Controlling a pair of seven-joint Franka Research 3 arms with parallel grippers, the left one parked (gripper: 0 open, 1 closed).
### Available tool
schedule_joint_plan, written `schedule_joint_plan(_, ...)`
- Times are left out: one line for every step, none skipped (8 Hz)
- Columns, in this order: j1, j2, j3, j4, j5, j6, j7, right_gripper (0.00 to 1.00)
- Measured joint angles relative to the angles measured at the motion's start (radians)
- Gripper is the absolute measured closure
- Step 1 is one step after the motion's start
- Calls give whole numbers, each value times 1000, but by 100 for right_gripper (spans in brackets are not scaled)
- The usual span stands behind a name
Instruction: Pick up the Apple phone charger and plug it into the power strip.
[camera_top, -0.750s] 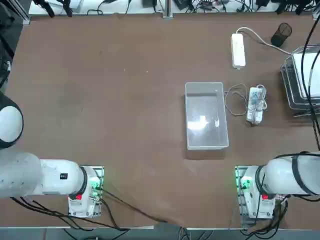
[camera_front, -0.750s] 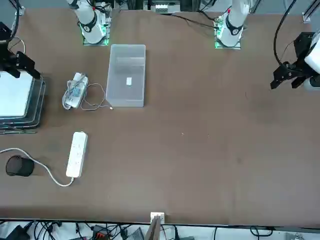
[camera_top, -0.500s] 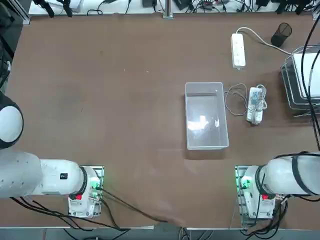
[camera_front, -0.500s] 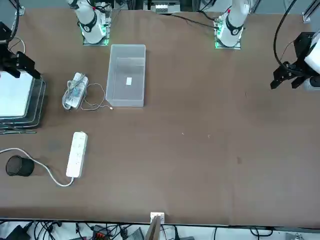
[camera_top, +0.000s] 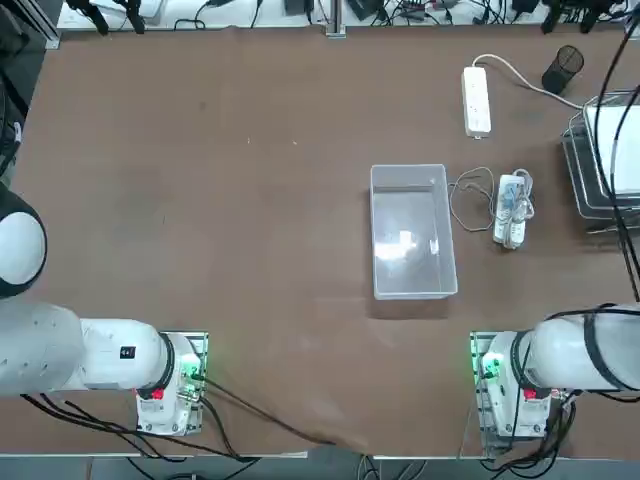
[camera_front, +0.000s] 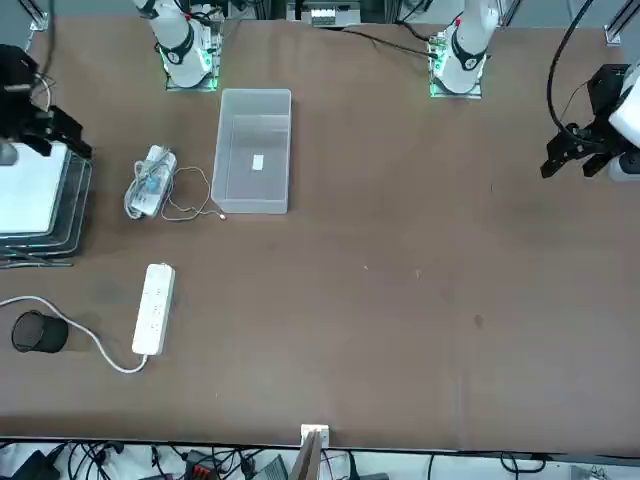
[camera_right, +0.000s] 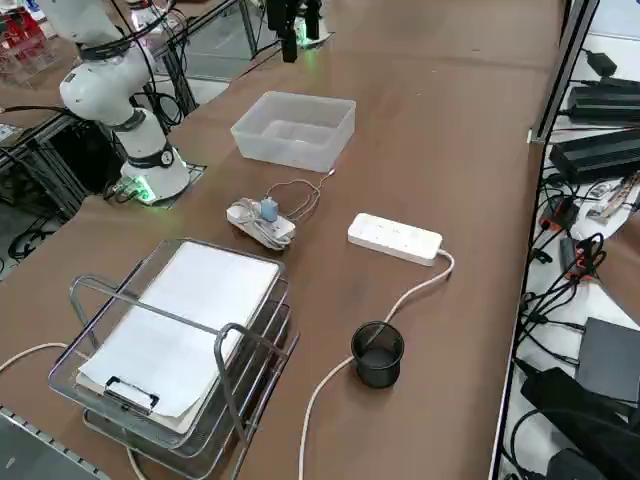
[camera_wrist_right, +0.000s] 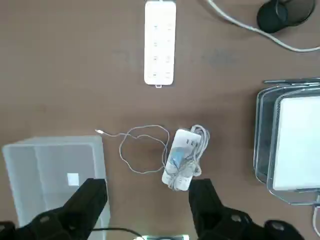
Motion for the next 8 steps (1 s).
schedule_joint_plan(30, 0, 1, -51, -29, 17, 10, 0)
schedule_joint_plan(52, -4, 2, -118, -55, 60, 14, 0)
schedule_joint_plan(68, -13, 2, -196, -69, 115, 26, 0)
schedule_joint_plan(77, -24, 4, -275, -81, 168, 44, 0)
schedule_joint_plan(80, -32, 10, -341, -103, 211, 68, 0)
schedule_joint_plan(82, -38, 21, -399, -130, 256, 127, 0)
schedule_joint_plan(86, -42, 37, -459, -166, 308, 196, 0)
schedule_joint_plan(92, -43, 50, -524, -205, 369, 260, 0)
